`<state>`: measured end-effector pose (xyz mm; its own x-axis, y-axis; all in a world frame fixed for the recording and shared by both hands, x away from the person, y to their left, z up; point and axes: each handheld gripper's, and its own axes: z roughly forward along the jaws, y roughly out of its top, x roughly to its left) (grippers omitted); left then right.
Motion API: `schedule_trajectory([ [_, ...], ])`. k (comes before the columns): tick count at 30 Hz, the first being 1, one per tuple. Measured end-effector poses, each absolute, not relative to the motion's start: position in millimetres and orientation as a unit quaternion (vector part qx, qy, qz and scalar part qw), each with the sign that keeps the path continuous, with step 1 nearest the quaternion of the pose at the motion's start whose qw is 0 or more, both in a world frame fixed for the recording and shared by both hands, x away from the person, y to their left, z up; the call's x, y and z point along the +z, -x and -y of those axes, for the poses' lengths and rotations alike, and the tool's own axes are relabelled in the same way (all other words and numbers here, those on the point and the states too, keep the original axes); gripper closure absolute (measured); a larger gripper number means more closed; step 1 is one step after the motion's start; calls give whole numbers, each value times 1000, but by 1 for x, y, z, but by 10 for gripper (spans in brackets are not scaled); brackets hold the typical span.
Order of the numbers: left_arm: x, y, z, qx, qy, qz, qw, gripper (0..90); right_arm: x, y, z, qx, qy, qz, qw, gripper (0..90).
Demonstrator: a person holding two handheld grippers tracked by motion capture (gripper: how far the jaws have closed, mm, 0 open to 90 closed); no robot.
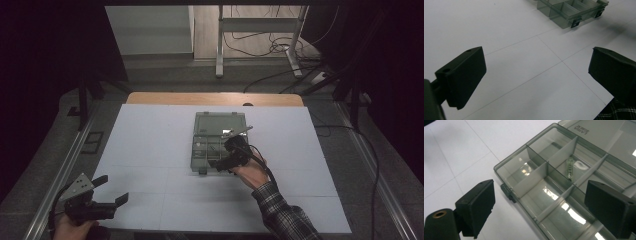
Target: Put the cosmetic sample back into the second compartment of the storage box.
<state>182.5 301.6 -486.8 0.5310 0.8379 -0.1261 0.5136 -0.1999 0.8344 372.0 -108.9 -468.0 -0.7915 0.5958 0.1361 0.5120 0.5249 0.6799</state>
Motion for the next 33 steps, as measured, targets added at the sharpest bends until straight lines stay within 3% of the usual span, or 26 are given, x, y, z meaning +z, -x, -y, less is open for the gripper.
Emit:
schedule_trajectory([
  [33,-487,-183,-301,182,-753,-449,445,19,-461,-332,141,378,-311,-868,82,29],
])
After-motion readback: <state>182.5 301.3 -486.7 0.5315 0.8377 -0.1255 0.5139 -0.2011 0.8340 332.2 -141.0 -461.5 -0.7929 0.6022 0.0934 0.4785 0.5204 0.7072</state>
